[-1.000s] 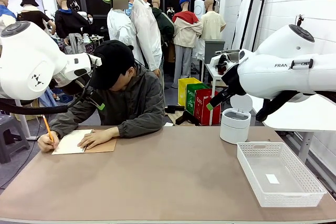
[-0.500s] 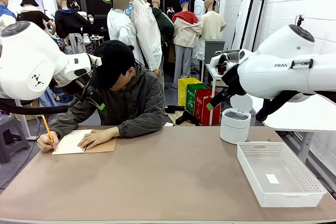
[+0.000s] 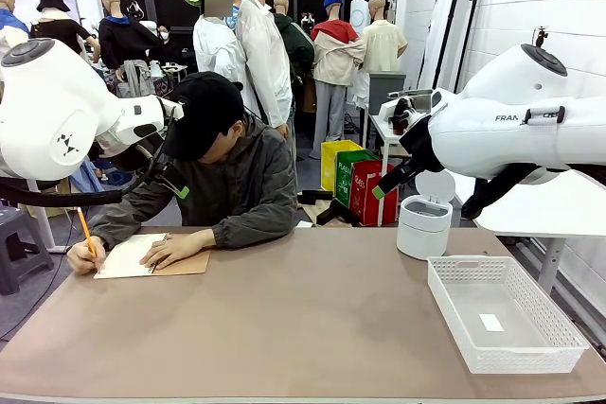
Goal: Sort the paper based on its condition.
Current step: If a person hands you a paper, place it in the Organizing basket , and if it's crumpled, put it in the Trash can.
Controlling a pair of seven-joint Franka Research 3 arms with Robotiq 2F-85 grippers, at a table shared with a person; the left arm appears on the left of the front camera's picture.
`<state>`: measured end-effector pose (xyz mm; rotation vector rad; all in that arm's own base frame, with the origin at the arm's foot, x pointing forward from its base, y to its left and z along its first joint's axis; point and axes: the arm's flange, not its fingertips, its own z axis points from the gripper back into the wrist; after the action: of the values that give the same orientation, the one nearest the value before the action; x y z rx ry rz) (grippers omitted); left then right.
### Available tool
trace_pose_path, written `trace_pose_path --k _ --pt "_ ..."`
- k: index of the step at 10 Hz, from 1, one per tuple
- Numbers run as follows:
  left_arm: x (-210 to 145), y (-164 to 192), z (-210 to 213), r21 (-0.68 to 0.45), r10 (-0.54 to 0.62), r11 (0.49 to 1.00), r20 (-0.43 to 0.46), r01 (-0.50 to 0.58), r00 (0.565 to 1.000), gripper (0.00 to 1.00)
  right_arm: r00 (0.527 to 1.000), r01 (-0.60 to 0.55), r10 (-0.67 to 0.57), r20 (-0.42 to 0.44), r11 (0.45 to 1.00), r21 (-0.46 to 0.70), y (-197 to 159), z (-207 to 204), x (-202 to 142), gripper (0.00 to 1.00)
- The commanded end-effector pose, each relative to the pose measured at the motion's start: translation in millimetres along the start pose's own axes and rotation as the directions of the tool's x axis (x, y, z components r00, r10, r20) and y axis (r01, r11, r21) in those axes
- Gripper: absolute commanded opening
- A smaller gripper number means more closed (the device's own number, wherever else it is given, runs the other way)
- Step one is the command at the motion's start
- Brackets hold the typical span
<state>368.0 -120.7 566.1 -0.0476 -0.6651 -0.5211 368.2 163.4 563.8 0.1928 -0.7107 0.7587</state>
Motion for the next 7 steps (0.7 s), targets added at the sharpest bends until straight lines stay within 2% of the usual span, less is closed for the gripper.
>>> trace_pose_path --k 1,7 --pt "0.8 0.5 0.6 -0.002 0.001 1.0 -0.006 -0.001 1.0 1.0 1.0 -0.001 0.001 -0.004 1.0 -0.006 -0.7 -0.1 -0.2 1.0" --pt "0.8 0.5 0.6 -0.002 0.001 1.0 -0.006 -0.001 1.0 1.0 1.0 -0.001 0.001 -0.004 1.0 -0.006 -0.7 -0.1 -0.2 1.0"
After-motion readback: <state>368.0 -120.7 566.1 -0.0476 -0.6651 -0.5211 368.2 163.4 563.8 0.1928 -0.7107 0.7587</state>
